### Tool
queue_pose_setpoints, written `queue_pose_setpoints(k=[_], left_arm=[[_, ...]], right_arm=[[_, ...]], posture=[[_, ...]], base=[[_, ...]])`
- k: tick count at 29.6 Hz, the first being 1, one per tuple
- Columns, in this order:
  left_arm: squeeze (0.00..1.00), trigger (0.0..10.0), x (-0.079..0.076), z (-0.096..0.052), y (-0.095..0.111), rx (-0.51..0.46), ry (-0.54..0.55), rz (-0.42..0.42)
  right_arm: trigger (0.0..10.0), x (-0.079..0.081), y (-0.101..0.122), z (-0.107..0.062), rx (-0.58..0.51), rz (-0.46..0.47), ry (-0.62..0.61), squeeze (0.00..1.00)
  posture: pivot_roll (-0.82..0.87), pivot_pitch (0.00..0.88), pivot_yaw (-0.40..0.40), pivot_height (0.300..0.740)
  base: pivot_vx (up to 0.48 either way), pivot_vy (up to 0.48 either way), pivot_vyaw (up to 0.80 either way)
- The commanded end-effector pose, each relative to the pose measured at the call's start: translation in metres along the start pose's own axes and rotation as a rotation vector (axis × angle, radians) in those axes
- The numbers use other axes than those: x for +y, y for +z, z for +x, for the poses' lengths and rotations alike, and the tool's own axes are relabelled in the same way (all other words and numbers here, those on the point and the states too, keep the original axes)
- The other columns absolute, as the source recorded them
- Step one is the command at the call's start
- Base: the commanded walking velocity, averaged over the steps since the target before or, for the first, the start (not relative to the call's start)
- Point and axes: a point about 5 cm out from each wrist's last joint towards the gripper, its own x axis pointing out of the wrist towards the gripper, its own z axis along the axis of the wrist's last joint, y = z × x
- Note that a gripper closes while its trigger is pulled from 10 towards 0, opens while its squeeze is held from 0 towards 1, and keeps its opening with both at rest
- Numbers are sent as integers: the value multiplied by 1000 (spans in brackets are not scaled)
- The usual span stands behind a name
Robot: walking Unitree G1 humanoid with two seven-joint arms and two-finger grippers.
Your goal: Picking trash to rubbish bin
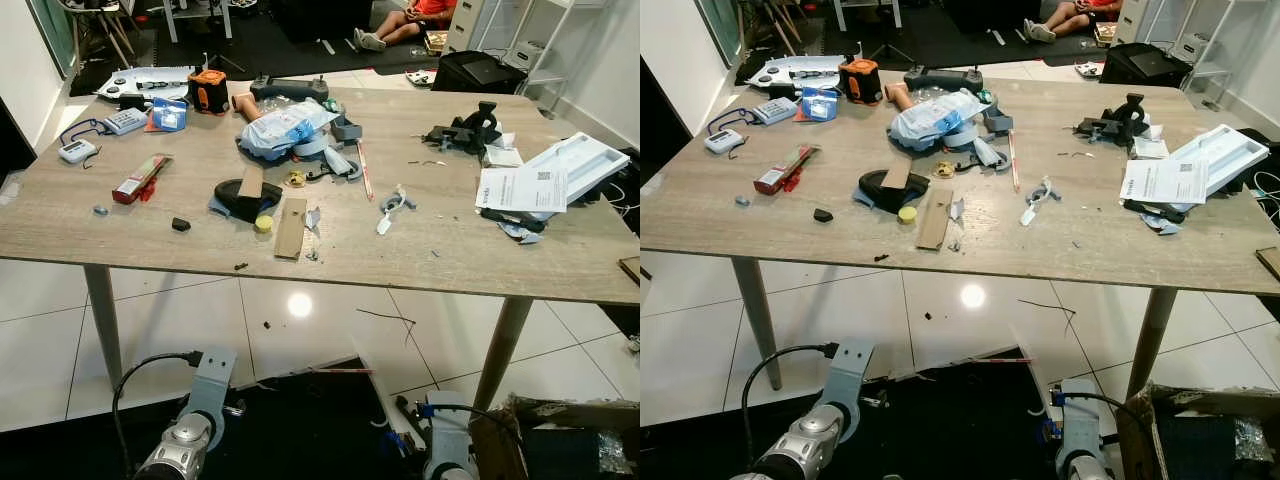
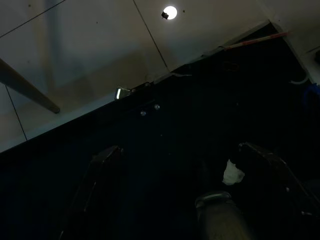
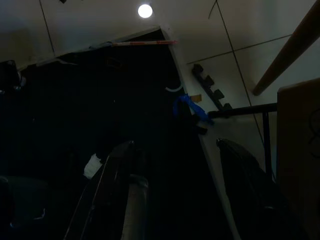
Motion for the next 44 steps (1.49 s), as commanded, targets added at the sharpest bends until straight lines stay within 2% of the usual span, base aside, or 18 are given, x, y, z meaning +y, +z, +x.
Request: queue_pose_setpoints(k=[1,25,32,44], left_arm=[[0,10000,-2,-1,-7,31,-4,2],[0,10000,-2,-1,-6,33,-10,-3],[0,10000,-1,-1,-6,31,-8,-9],[0,10000,1,-1,-5,18,-5,2]], right_arm=[[10000,-2,-10,-3,42,11,-7,0],[10000,-4,-15,-4,65,14,-13,0],[10000,-5,-14,-4,68,7,-11,0],[10000,-4,-10,-2,59,4,-5,0]], posture=[[41,127,37,740],[45,127,44,740],[46,117,38,740],[50,106,37,740]], base=[[0,0,0],[0,0,0],[0,377,0],[0,0,0]])
